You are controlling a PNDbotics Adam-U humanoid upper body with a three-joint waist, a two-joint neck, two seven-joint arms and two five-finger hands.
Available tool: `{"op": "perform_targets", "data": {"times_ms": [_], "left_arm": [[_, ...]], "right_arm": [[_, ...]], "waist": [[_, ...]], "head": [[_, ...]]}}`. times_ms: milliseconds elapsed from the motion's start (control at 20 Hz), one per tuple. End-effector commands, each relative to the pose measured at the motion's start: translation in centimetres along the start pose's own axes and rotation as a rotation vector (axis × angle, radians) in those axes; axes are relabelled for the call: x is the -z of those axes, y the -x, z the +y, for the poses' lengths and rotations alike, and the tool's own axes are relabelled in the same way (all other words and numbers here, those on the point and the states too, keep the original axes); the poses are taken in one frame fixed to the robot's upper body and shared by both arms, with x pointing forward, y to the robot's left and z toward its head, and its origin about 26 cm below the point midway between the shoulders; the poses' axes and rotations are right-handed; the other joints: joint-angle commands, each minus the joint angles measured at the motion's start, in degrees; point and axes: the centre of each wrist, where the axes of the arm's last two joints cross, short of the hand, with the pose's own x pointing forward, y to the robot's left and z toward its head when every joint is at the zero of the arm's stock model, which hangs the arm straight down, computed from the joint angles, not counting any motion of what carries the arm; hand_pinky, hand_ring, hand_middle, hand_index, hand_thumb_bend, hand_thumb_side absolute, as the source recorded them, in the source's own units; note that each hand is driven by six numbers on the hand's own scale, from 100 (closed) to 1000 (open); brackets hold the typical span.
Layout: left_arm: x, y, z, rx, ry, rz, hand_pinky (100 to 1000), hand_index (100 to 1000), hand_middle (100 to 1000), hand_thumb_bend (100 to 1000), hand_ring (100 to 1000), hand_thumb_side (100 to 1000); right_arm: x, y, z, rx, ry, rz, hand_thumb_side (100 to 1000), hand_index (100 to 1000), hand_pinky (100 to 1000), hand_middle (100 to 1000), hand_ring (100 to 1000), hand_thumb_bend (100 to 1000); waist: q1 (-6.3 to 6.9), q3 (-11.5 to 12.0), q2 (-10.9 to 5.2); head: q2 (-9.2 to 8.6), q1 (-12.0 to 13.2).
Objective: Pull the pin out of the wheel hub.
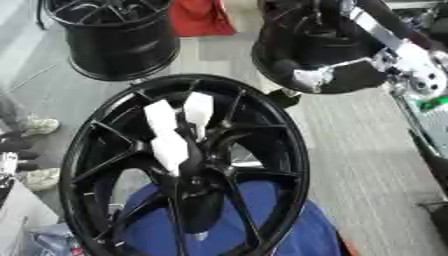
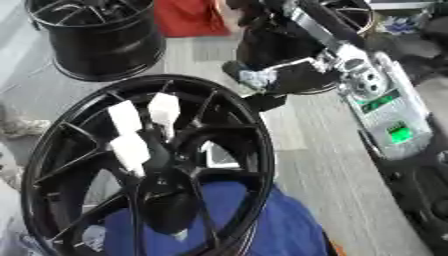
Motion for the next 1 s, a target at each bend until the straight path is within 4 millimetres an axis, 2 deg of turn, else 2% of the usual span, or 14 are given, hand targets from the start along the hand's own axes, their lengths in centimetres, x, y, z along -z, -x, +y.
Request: {"op": "perform_targets", "data": {"times_ms": [50,250,450,700,1000], "left_arm": [[0.3,-0.5,0.4,0.016,0.008,-0.024,624,811,636,133,656,683],[0.4,-0.6,0.3,0.018,0.015,-0.029,623,811,636,133,657,682],[0.4,-0.7,0.3,0.018,0.020,-0.033,623,811,636,134,657,680],[0.4,-0.7,0.2,0.017,0.026,-0.035,623,811,636,135,657,682],[0.5,-0.7,0.1,0.016,0.034,-0.039,624,812,636,133,658,683]], "right_arm": [[1.1,0.1,-1.3,-0.022,-0.144,0.033,234,867,721,813,772,410],[4.3,0.8,-0.9,-0.025,-0.300,0.061,232,881,743,831,789,403],[6.7,2.4,0.0,-0.024,-0.362,0.099,236,884,747,838,794,405],[8.2,4.1,1.0,-0.023,-0.369,0.124,237,879,746,833,793,414],[9.4,5.1,2.5,-0.033,-0.400,0.139,250,882,754,839,799,416]], "waist": [[0.01,0.3,-0.64],[0.03,0.8,-0.55],[0.17,1.3,-0.51],[0.12,1.6,-0.35],[0.19,1.8,-0.18]], "head": [[0.26,-0.5],[0.26,-0.9],[0.26,-1.1],[0.26,-1.2],[0.26,-1.2]]}}
